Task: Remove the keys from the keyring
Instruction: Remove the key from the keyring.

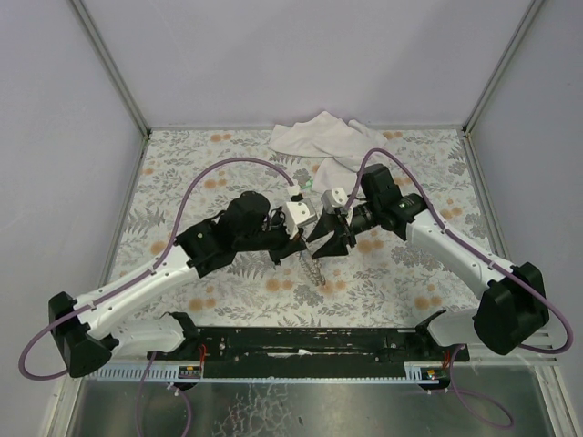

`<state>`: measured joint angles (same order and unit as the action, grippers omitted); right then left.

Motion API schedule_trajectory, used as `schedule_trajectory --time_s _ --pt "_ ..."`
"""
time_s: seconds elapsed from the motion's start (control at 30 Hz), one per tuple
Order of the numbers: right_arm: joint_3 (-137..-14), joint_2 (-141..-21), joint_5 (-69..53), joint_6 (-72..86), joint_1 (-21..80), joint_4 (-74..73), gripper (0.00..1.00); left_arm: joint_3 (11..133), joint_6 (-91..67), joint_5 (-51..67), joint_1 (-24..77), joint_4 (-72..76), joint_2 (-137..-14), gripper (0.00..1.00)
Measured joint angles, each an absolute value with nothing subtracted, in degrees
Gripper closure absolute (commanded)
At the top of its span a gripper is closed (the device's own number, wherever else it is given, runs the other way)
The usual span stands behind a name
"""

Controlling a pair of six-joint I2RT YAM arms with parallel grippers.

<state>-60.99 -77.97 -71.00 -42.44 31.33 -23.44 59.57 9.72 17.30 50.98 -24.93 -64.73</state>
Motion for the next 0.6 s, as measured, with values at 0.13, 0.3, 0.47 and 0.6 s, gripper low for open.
schedule_trajectory --time_s 0.13,0.3,0.47,0.6 --pt "-59.5 -78.0 -72.4 -39.2 31.3 -20.1 0.58 61.4 10.0 17.8 51.0 -26.7 -65.8 1.00" --pt "-59.5 -78.0 -73.1 -37.6 31.3 -18.3 0.63 62.4 10.3 18.2 51.0 -27.8 -66.7 1.00" --pt "-59.5 -77.9 -73.1 -37.2 31.3 -17.4 0.77 63.0 10.4 18.9 51.0 -28.6 -67.1 1.00" --pt "-59.5 -77.9 -72.9 -37.6 31.3 -17.6 0.92 63.1 10.6 19.2 51.0 -29.0 -67.3 1.00"
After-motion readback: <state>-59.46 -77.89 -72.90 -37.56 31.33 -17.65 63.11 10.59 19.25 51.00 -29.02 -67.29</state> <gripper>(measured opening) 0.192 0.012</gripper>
